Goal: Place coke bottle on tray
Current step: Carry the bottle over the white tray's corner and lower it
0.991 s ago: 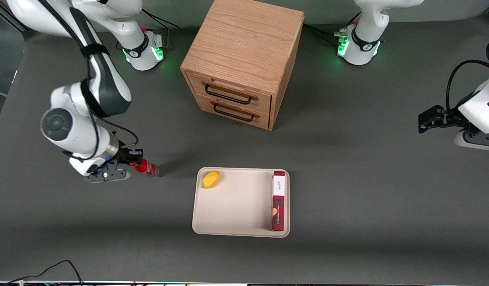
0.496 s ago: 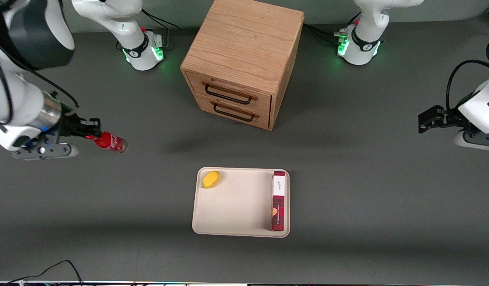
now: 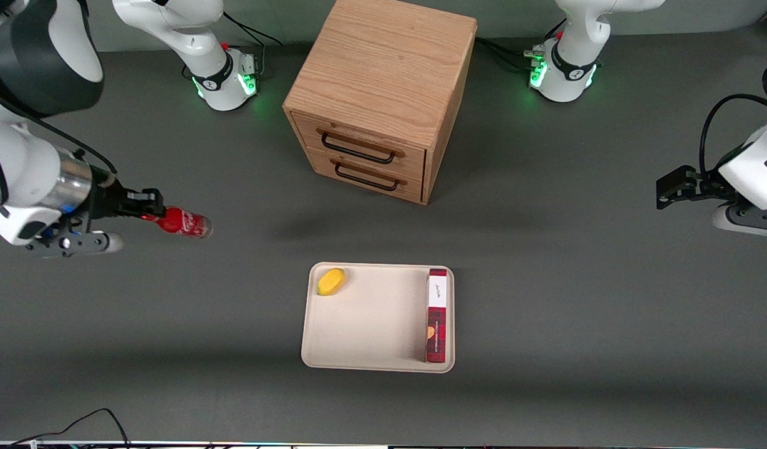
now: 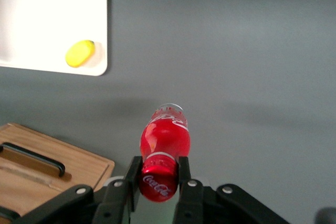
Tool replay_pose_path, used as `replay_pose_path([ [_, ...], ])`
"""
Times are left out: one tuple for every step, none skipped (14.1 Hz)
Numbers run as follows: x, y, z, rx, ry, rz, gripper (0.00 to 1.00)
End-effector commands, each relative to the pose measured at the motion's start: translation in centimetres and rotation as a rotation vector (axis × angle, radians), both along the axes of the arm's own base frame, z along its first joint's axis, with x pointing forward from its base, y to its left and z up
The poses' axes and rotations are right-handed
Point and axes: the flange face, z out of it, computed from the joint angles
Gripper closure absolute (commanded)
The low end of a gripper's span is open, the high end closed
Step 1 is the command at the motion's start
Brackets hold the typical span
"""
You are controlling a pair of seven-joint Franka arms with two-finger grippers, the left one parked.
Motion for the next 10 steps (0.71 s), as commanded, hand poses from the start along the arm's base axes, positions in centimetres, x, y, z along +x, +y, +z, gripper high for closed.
replay_pose_path([
  [2.0, 4.8, -0.6, 0.036, -0.072, 0.052, 1.0],
  [3.1, 5.5, -1.4, 0.033, -0.114, 0.063, 1.0],
  [4.1, 6.6, -2.6, 0.023, -0.142, 0.083, 1.0],
  [4.9, 9.1, -4.1, 0.021, -0.161, 0.117, 1.0],
  [5.7, 10.7, -5.6, 0.025, -0.171, 0.134, 1.0],
  [6.8, 11.8, -7.3, 0.027, -0.19, 0.145, 1.0],
  [7.6, 12.9, -8.7, 0.01, -0.218, 0.165, 1.0],
  [8.0, 13.9, -9.8, -0.006, -0.245, 0.188, 1.0],
  [8.4, 14.4, -10.5, 0.002, -0.274, 0.193, 1.0],
  [9.0, 15.3, -12.2, 0.01, -0.293, 0.199, 1.0],
])
